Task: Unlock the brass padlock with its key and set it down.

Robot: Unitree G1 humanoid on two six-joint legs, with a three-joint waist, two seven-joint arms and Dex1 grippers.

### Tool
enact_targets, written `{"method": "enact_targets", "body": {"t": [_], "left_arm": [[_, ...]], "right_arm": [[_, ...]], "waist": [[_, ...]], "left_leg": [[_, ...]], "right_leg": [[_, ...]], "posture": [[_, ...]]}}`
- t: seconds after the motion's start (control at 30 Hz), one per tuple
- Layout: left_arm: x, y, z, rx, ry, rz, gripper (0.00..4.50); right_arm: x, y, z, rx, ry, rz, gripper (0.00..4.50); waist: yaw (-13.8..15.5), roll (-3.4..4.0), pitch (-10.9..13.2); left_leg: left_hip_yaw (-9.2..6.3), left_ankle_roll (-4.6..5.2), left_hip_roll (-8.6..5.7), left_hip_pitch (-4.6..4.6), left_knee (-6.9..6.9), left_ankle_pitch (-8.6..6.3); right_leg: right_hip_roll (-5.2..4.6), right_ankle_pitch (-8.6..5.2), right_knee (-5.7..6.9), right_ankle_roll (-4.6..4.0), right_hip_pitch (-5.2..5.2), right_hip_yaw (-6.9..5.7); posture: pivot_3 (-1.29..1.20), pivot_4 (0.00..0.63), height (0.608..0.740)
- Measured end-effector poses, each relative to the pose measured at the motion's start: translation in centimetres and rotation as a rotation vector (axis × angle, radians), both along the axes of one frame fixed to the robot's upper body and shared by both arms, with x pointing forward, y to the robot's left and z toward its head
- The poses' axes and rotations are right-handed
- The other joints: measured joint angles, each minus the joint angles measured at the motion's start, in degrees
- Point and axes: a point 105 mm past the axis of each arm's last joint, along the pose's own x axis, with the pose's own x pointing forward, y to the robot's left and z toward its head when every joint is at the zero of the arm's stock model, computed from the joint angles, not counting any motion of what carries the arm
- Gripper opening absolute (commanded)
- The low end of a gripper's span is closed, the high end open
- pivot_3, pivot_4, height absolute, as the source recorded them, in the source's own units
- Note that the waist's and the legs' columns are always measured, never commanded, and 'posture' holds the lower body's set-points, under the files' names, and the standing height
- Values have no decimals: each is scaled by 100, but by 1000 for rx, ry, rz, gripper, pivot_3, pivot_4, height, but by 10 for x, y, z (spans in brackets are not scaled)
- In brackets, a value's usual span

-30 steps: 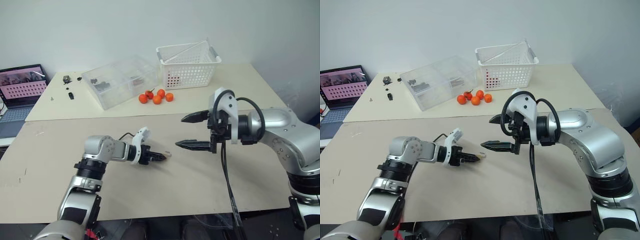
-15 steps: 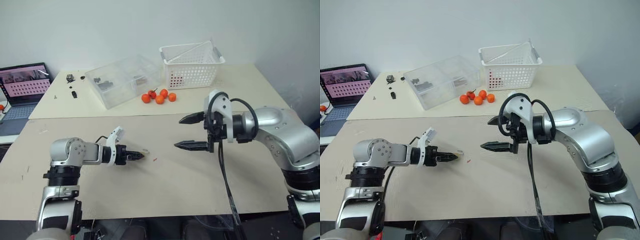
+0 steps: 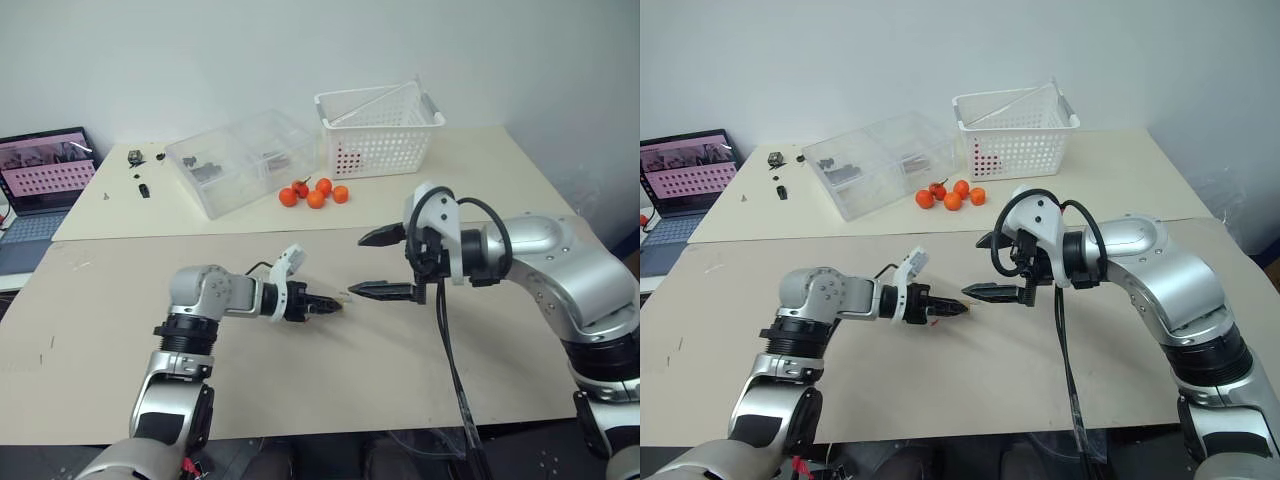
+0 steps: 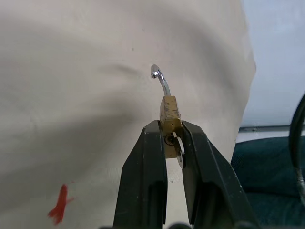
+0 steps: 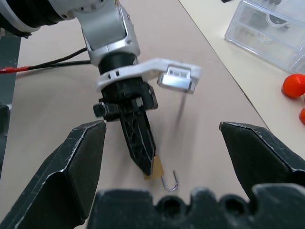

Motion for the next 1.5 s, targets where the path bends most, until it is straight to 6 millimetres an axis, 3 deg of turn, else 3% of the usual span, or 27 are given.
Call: {"method": "enact_targets", "body": {"t": [0.07, 0.1, 0.13, 0.3, 0.47, 0.67, 0.83, 0.87, 0.97, 1.03, 1.33, 1.5], "left_arm": [[-1, -1, -6, 22, 12, -9, 7], [-2, -1, -7, 24, 15, -12, 1011], [-2, -1, -7, 24, 17, -16, 1204], [-3, 5, -3, 15, 5, -22, 3050], [-3, 51, 7, 47, -28, 43, 4456], [-2, 110, 16, 148, -56, 163, 4456], [-4, 107, 53, 108, -413, 55, 4456], [-10, 98, 70, 83, -582, -20, 4456], [-16, 94, 79, 111, -738, -86, 4456], [-22, 105, 78, 208, -862, -130, 4456], [-20, 124, 109, 214, -1055, -89, 4456], [-22, 128, 98, 217, -1024, -52, 4456]], "right_arm": [[-1, -2, -1, 0, 8, -9, 4500], [-1, -3, -2, 1, 9, -17, 4500], [-1, -4, -1, 2, 6, -23, 4500], [-2, -3, 1, 4, -6, -20, 4500], [-2, -2, -1, 6, 2, -13, 4500], [-1, 2, -8, 5, 35, 13, 4500], [0, 3, -7, 26, 51, 29, 4500], [-4, 2, -5, 52, 83, 48, 4500], [-12, -6, -5, 57, 143, 69, 4500], [-22, -23, -10, 54, 228, 65, 4500], [-3, -63, 9, 164, 184, -111, 4500], [5, -71, 2, 164, 191, -179, 4500]], "waist": [[-3, -1, 0], [-3, -1, 0], [-4, 0, 0], [-17, 0, 0], [-87, 2, -2], [-107, 2, -1], [5, -1, 1], [35, -1, 1], [71, -1, 1], [87, 1, 0], [59, 4, 0], [-4, 4, 0]], "left_leg": [[-1, 0, 0, -1, 0, 0], [-1, 0, 0, -1, 1, 0], [-1, 0, 0, 0, 1, 0], [0, 0, 7, 3, 0, 0], [-10, 2, 20, 11, -3, -1], [-16, 2, 12, 7, -5, -1], [-15, -14, 13, 1, -5, -8], [-15, -14, 12, -2, -6, -8], [-13, -16, 19, -4, -11, -9], [-6, -12, 26, -4, -14, -12], [58, 14, 33, 5, -8, -24], [74, 22, 34, 0, -4, -29]], "right_leg": [[0, 0, -1, 0, 0, 1], [0, 0, 0, 0, 0, 1], [0, 0, 0, 0, 0, 1], [6, 0, 2, 0, 0, -1], [14, 0, 7, 0, 0, -1], [7, -1, 5, 1, -3, -4], [-9, 1, -8, -10, -6, 2], [-15, 1, -12, -22, -8, 2], [-14, 8, -37, -49, -3, 3], [-5, 16, -79, -67, 0, 4], [12, 28, -76, -89, 8, -9], [8, 29, -52, -88, 4, -1]], "posture": [[0, 150, 740], [0, 150, 740], [0, 150, 740], [0, 150, 740], [0, 150, 740], [0, 150, 740], [0, 150, 740], [0, 150, 740], [0, 150, 740], [0, 150, 740], [0, 150, 740], [0, 150, 740]]}}
